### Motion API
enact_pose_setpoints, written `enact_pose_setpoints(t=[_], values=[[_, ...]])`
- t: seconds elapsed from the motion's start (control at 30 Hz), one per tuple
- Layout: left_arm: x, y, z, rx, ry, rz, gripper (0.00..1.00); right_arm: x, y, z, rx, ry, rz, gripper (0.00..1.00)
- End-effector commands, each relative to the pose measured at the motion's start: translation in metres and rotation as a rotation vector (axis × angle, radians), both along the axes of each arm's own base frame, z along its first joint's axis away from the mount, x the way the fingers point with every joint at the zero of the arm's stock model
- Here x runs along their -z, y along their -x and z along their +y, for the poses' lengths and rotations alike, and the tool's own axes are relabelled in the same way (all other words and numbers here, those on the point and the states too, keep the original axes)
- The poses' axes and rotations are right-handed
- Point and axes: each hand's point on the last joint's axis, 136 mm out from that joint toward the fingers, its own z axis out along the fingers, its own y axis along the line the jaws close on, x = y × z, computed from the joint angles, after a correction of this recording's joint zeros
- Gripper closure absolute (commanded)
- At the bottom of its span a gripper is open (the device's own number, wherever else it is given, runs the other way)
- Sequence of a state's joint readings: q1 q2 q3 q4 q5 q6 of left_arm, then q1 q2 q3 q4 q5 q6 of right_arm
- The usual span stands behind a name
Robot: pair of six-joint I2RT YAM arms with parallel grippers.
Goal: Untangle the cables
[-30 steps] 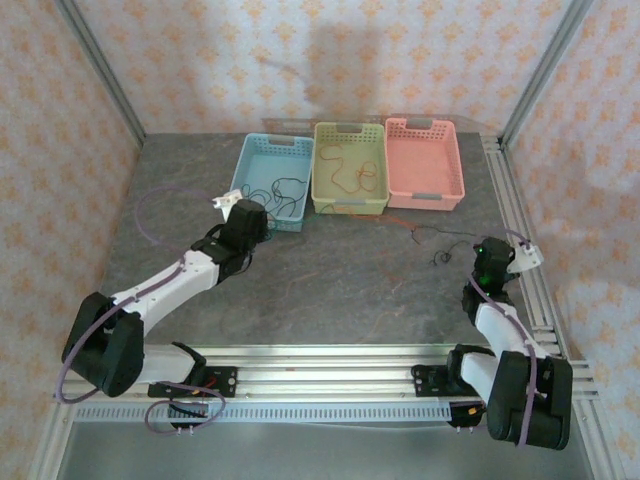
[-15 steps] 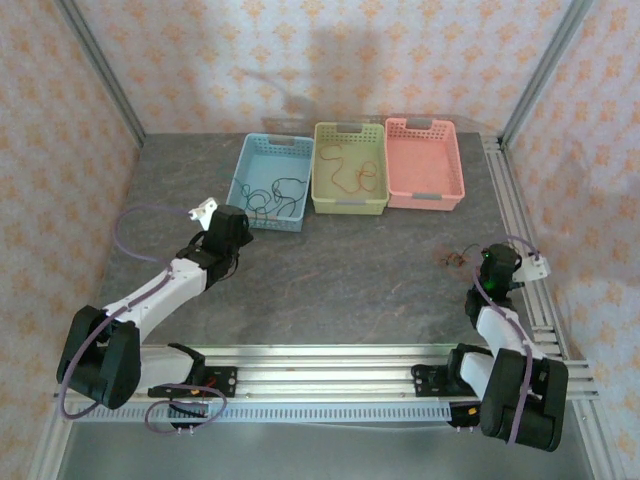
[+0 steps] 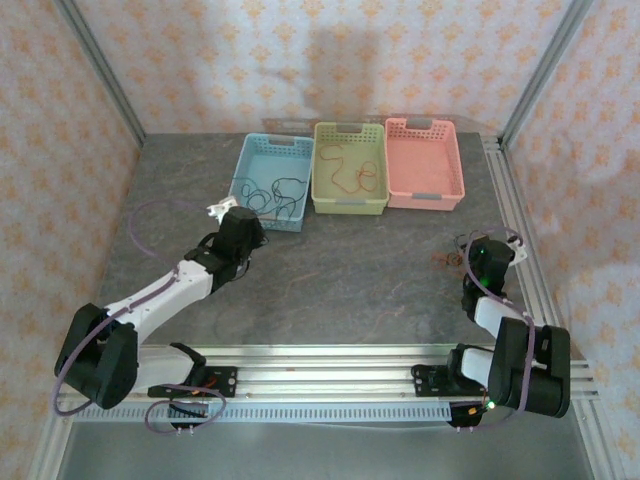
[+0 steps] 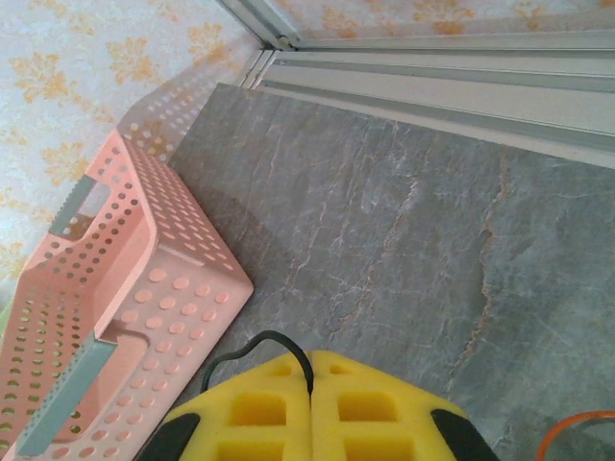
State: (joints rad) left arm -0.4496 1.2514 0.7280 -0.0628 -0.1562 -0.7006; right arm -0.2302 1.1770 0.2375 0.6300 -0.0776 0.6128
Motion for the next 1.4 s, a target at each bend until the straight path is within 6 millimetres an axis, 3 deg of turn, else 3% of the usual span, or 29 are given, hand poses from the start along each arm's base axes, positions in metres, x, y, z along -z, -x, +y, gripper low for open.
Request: enact_pose_setpoints(t=[0.0, 0.2, 0.5, 0.8, 1.03, 1.3, 1.37], values=[[-0.035, -0.008, -0.030, 0.106, -0.050, -0.060, 1.00, -0.019, -0.008, 0.002, -0.019, 0.029, -0.056, 1.00], [-0.073, -0.023, -0.101, 0.290, -0.043, -0.036, 1.00, -0.021, -0.008, 0.002, -0.019, 0.036, -0.059, 1.00], [-0.100, -0.093, -0.208, 0.504, -0.016, 0.031, 1.00, -0.020, -0.007, 0.002, -0.009, 0.039, -0.057, 1.00], [-0.071, -0.157, -0.286, 0.576, 0.056, 0.045, 1.00, -0.020, -0.009, 0.002, -0.009, 0.039, -0.056, 1.00], [-0.048, -0.186, -0.329, 0.608, 0.175, 0.012, 1.00, -0.020, -0.009, 0.002, -0.010, 0.038, -0.057, 1.00], [-0.034, -0.194, -0.350, 0.636, 0.226, -0.038, 1.00, -0.020, -0.011, 0.003, -0.013, 0.034, -0.058, 1.00], [-0.033, -0.194, -0.353, 0.639, 0.236, -0.038, 0.81, -0.020, -0.011, 0.003, -0.014, 0.031, -0.059, 1.00]])
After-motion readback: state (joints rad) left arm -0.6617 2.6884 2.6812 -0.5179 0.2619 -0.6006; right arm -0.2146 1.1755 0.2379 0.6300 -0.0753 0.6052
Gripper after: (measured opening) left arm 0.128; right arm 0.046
